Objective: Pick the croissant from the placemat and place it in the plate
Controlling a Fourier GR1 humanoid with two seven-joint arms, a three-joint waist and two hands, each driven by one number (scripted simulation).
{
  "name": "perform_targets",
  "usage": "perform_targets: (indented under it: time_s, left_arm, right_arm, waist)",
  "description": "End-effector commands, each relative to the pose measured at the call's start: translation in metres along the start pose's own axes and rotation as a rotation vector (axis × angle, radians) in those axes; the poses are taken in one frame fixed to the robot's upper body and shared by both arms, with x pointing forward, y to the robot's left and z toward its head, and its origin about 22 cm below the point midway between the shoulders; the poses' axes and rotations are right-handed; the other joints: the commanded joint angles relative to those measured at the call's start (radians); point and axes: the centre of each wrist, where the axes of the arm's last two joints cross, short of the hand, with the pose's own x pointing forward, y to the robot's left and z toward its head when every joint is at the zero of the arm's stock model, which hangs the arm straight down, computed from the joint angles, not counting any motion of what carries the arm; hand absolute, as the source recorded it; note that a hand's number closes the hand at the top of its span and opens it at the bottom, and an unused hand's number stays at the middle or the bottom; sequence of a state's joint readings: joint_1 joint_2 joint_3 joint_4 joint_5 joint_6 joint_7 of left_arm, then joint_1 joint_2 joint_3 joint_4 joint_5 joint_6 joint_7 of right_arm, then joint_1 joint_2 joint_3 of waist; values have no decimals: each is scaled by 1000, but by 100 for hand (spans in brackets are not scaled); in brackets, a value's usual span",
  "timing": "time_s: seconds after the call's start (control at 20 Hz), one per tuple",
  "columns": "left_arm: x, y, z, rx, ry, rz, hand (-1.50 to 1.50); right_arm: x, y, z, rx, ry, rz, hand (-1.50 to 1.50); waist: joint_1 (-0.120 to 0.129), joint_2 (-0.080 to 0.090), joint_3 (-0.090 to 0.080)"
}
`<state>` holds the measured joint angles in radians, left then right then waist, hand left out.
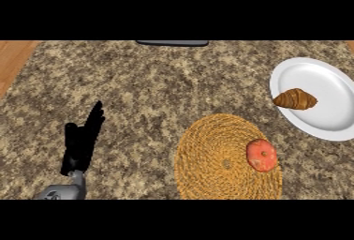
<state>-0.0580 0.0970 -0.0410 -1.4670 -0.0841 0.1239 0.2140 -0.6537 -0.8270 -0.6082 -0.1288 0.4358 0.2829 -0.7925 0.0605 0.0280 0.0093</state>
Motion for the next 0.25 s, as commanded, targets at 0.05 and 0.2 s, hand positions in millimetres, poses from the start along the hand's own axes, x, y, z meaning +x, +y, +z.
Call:
perform_targets:
  time_s: [0.05,0.2]
  left_arm:
    - [13,-4,-6,-7,-19,-9,0]
    - [13,-10,-2,-6,-7,-3,0]
  right_arm:
    - [0,-4,2,-30,18,25,-150]
    - [2,-10,4,-44,34,61,-150]
  waist:
    - [3,2,1]
    - [10,2,2]
